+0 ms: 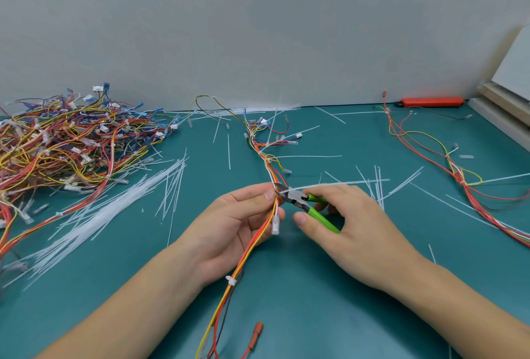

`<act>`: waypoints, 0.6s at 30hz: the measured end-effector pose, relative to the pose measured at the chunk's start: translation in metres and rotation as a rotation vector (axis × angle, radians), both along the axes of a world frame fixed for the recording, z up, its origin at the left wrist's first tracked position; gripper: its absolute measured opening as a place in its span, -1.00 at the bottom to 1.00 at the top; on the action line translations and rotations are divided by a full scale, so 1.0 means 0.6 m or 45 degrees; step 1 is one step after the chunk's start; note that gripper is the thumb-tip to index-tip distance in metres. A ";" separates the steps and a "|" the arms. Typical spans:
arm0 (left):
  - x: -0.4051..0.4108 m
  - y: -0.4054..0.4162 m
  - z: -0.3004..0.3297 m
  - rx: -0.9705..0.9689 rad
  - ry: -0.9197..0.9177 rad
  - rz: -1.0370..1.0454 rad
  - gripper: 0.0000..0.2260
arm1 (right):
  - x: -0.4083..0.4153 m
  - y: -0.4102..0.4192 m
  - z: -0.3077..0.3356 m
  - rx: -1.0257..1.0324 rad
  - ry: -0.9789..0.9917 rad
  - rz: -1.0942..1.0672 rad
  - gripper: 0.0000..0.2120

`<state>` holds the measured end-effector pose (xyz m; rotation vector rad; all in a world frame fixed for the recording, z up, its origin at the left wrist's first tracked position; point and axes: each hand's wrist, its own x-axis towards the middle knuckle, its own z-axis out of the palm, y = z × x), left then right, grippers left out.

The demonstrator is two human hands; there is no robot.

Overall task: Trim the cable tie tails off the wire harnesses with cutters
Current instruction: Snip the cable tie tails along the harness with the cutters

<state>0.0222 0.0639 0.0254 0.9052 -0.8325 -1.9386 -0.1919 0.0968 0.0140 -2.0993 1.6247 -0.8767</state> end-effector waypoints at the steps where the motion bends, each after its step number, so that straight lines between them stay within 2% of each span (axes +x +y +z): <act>1: -0.001 0.001 -0.001 -0.003 -0.008 0.001 -0.70 | 0.000 0.000 0.000 -0.003 0.005 0.006 -0.45; 18: -0.008 0.007 0.000 -0.079 -0.079 0.000 -0.72 | -0.001 -0.007 -0.001 -0.026 0.027 0.026 -0.61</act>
